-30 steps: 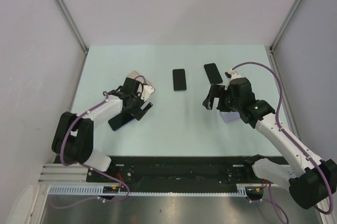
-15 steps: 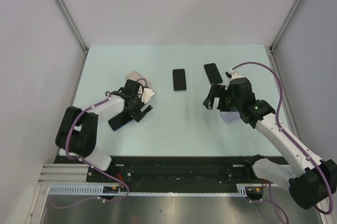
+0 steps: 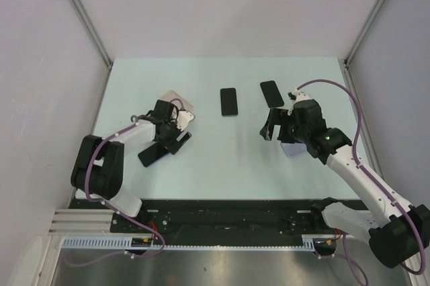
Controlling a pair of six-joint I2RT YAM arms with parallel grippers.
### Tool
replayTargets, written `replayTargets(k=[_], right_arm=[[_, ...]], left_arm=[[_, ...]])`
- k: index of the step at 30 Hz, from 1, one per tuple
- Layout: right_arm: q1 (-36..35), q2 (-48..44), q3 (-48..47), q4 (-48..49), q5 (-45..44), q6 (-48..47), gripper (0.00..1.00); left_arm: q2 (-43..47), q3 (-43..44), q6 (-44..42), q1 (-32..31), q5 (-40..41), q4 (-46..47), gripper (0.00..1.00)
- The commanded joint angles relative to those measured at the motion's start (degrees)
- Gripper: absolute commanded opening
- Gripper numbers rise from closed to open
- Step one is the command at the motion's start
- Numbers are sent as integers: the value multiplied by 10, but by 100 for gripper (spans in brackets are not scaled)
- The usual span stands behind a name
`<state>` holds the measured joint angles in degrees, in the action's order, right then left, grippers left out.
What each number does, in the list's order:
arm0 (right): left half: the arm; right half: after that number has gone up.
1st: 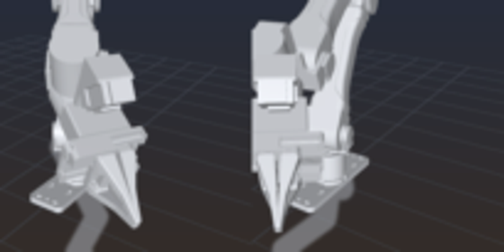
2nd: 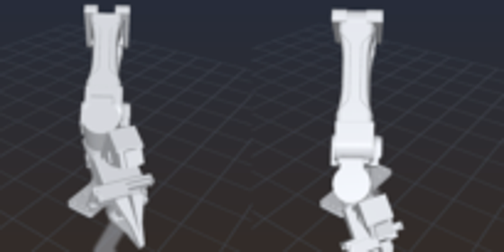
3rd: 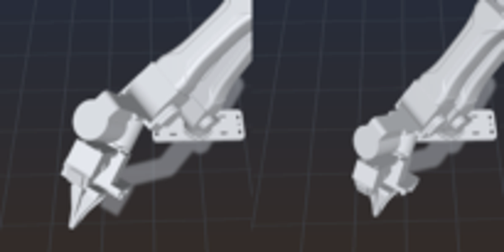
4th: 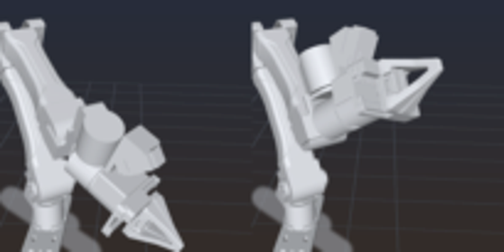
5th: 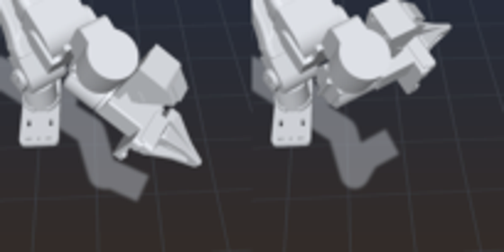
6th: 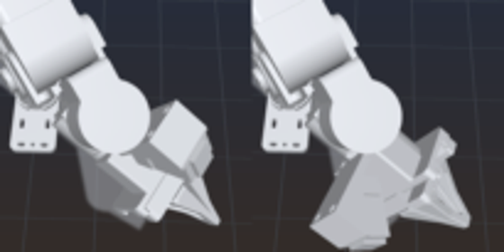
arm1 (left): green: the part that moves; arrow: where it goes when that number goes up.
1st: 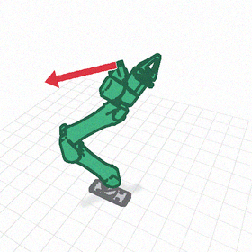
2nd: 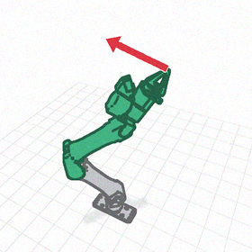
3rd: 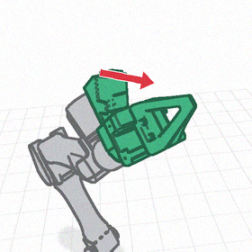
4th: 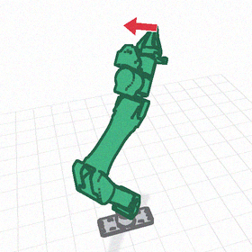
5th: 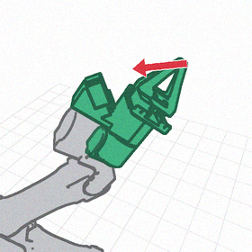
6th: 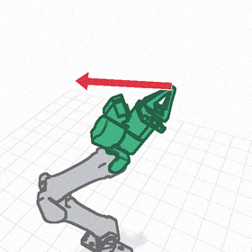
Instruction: Put the phone into the phone case
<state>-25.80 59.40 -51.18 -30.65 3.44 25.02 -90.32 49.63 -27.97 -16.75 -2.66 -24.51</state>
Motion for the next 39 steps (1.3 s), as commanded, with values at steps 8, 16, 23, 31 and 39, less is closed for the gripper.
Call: replayTargets(k=[8,16,23,31,39], right_arm=[[-5,-20,-2,-8,0,6,100],[-5,-24,-3,-17,-8,14,100],[-5,-20,17,15,0,35,100],[-14,-17,62,80,53,63,100],[-20,-30,67,71,49,60,100]], left_arm=[[-44,40,-22,29,-43,-47,86],[-25,41,7,24,-73,-53,75],[-45,69,83,14,-153,-66,53],[-18,71,131,-2,-109,-56,55],[90,42,40,9,17,-93,91]])
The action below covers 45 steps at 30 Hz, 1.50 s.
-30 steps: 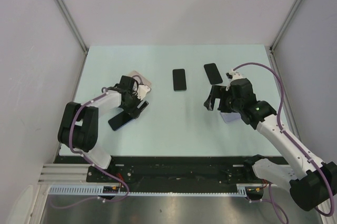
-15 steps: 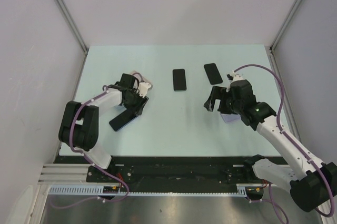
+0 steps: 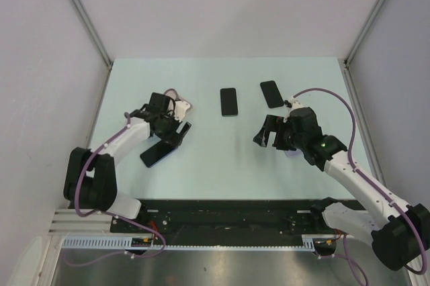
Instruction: Put the phone into the phone case
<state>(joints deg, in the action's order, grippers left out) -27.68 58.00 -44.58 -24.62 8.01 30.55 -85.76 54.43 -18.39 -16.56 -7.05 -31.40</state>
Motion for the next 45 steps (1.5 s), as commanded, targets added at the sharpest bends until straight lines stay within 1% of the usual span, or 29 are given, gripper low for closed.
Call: replayTargets(k=[1,2,4,8,10,13,14,15,18,27,28,33,43,45], right_arm=[[-2,-11,1,5,5,1,100],[-1,-7,1,2,12,-1,100],[-4,1,1,-2,17,-7,99],[-3,3,1,-3,20,-15,99],[-3,-1,0,-4,26,-15,99],[-3,-4,0,-14,25,-15,99],[-4,-5,-1,-15,24,-17,99],[-3,-5,-2,-17,26,-20,99],[-3,-6,-7,-34,23,-32,99],[3,-20,-14,-50,2,-37,99],[4,-20,-13,-51,1,-37,99],[5,-25,-13,-57,-3,-38,99],[5,-28,-14,-60,-6,-42,99],[6,-27,-13,-61,-5,-44,99]], left_arm=[[46,-15,-69,15,58,-30,91],[47,-20,-82,16,36,-33,91],[45,-31,-106,16,21,-38,91],[34,-51,-118,29,13,-31,92],[27,-61,-127,37,6,-23,94],[10,-64,-128,40,18,-24,95],[1,-62,-127,41,19,-23,95],[-3,-61,-129,46,20,-17,100],[-27,-47,-134,62,-2,-14,100],[-63,-35,-147,66,-11,-9,99],[-64,-34,-149,66,0,-6,99],[-47,-26,-159,66,15,5,100],[-30,-16,-176,71,55,-6,100],[-20,-14,-183,76,37,-16,100]])
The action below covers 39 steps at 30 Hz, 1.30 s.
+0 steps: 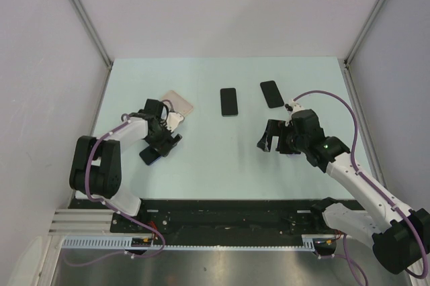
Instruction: Put the phone into the phone case
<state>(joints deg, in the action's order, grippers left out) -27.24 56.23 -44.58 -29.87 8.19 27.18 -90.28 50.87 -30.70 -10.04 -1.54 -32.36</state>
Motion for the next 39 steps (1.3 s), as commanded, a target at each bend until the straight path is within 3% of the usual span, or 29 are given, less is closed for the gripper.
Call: replayTargets(k=[1,10,24,33,39], right_arm=[[2,-10,-14,-9,-5,-12,99],[2,-10,-16,-13,-5,-14,99],[2,-42,-16,-34,-12,-11,99],[-4,-38,-8,-13,-2,20,99],[-32,-10,12,77,35,67,97]], left_arm=[[27,21,-62,15,-29,-6,100],[1,26,-61,23,-86,-24,98],[-30,18,-44,8,-96,-8,93],[2,18,59,-43,-146,-13,79],[-16,33,119,-84,-135,-26,65]])
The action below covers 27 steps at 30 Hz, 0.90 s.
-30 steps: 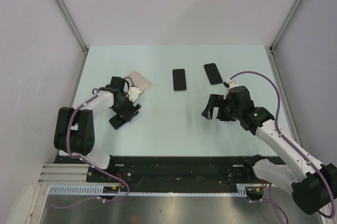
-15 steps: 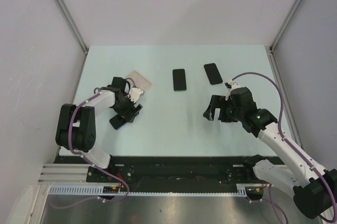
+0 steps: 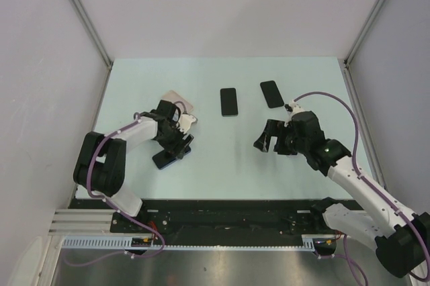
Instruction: Put the phone into the phone case
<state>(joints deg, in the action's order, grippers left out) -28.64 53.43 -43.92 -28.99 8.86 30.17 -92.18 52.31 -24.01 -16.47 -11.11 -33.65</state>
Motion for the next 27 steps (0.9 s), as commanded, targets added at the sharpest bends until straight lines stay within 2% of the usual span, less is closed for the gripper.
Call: replayTargets(k=[1,6,8,10,13,19,23,27], right_arm=[[-24,28,6,82,28,40,97],[-59,48,25,136,12,44,97],[-69,56,42,183,9,59,96],[-83,67,78,254,12,106,94],[-113,103,128,381,31,170,91],[-211,225,160,581,-38,276,84],[-262,282,160,664,-111,321,75],[-266,347,155,718,-131,361,72]], left_arm=[[-2,21,58,-23,-39,-15,63],[-25,69,128,-23,-53,-33,61],[-50,94,160,-24,-67,-38,56],[-63,98,187,-24,-122,-36,54],[-72,82,216,-31,-147,-6,53],[-49,38,294,-35,-189,75,55],[-42,24,331,-36,-193,104,54],[-41,9,363,-38,-185,129,54]])
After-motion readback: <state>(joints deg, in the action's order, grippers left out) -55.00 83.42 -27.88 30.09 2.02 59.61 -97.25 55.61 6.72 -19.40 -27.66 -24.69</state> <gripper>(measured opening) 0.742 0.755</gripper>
